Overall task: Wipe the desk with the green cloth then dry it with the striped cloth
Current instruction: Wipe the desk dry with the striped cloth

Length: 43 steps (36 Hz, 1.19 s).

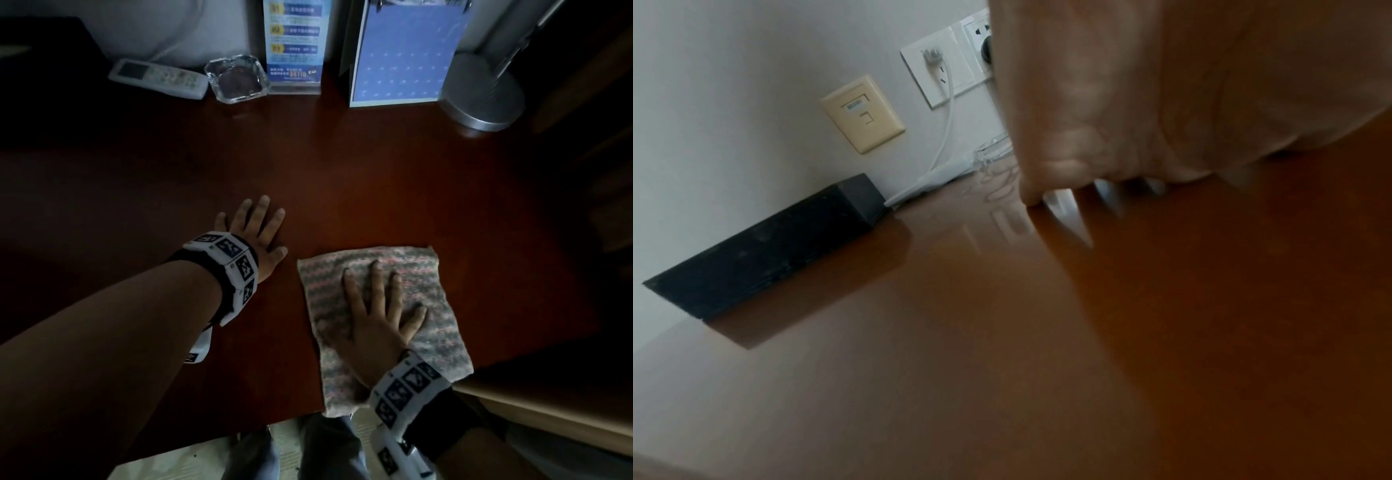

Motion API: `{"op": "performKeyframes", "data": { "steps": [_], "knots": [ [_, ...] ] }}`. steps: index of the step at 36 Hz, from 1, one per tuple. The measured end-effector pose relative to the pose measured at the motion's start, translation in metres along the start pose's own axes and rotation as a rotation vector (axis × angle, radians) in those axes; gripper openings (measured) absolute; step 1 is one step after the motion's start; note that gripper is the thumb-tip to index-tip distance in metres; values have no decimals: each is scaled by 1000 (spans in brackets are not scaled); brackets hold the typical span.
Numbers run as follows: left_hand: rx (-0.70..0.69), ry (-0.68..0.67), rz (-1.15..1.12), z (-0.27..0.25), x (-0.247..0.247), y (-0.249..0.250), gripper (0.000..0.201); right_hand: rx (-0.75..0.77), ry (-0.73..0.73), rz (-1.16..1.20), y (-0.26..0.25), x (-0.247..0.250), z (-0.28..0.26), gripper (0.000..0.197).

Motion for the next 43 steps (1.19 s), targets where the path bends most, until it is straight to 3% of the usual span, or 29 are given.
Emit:
{"op": "performKeyframes", "data": {
  "steps": [4,8,12,16,22,26,33,38,40,43],
  "knots": [
    [4,-22,4,-3,6,2,65,-13,-14,22,17,13,9,72],
    [14,-4,-51,-5,18,7,67,-203,60,58,57,34,30,77],
    [43,87,-135,-4,33,15,61,-311,-9,127,76,43,47,85],
    [33,146,-143,10,49,26,62,-231,34,83,42,41,46,96],
    [47,112,-146,40,63,31,60,-131,-122,22,18,46,68,89],
    [70,79,-152,57,66,26,60,-104,-105,19,33,63,100,86],
    [49,25,-44,64,58,20,62,-236,47,53,103,101,159,83],
    [69,1,-9,67,55,20,60,-210,-49,2,120,96,207,92],
    [78,4,-10,67,54,21,60,-170,-92,-50,101,91,218,99],
    [93,32,25,69,54,21,60,-50,-63,-80,50,102,219,77]
  ]
}}
Point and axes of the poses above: each hand's wrist, its own z-axis towards the middle knuckle, its own x-axis out of the back of the hand, y = z × x, the point moved 5 cm from there along z, towards the middle knuckle, and after that the axes turned 1 degree about -x, right-handed, at the moved point
